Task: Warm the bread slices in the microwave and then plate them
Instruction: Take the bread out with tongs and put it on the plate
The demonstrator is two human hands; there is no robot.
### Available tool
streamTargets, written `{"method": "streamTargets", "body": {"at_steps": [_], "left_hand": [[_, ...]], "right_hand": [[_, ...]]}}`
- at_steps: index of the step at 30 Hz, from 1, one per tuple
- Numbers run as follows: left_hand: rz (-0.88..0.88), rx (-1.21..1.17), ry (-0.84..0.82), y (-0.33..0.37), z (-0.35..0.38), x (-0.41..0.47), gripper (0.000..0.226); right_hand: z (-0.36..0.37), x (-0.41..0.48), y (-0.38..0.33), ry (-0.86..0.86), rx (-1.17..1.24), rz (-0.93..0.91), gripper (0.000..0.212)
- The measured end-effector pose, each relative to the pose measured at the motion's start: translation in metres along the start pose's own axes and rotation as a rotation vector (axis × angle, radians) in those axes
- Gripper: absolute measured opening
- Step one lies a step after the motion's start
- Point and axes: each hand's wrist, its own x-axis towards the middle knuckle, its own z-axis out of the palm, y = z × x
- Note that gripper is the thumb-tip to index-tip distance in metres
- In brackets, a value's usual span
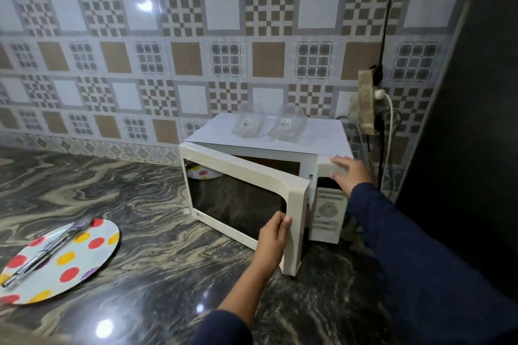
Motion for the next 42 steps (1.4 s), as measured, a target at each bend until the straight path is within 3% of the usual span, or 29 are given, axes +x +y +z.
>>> {"method": "streamTargets", "body": {"at_steps": [5,10,13,17,22,26,34,42], "left_hand": [[0.029,-0.053,-0.063,-0.016,-0.023,-0.022,0.027],[0.162,-0.047,-0.047,-0.026,-0.064,-0.061,0.025],[0.141,-0.065,-0.003,-0.034,-0.092,-0.09,0.026],[0.125,-0.035,0.078,-0.043,-0.131,-0.121,0.028],[0.084,-0.088,0.2,-0.043,-0.172,-0.161,0.032],[0.006,-0.135,0.246,-0.049,-0.206,-0.182,0.046],[-0.037,-0.072,0.188,-0.071,-0.265,-0.182,0.033],[-0.039,-0.066,0.116,-0.093,-0.315,-0.176,0.058]], "right_hand": [[0.036,-0.078,-0.042,0.101,0.332,0.066,0.031],[0.081,-0.156,-0.086,0.129,0.382,-0.043,0.018],[0.094,-0.185,-0.116,0.103,0.236,-0.119,0.019],[0.108,-0.209,-0.159,-0.11,-0.075,-0.19,0.022],[0.137,-0.24,-0.199,-0.174,-0.143,-0.211,0.036],[0.169,-0.259,-0.217,-0.249,-0.145,-0.341,0.047],[0.22,-0.271,-0.249,-0.201,-0.095,-0.322,0.05],[0.266,-0.283,-0.272,-0.039,-0.223,-0.38,0.046]]}}
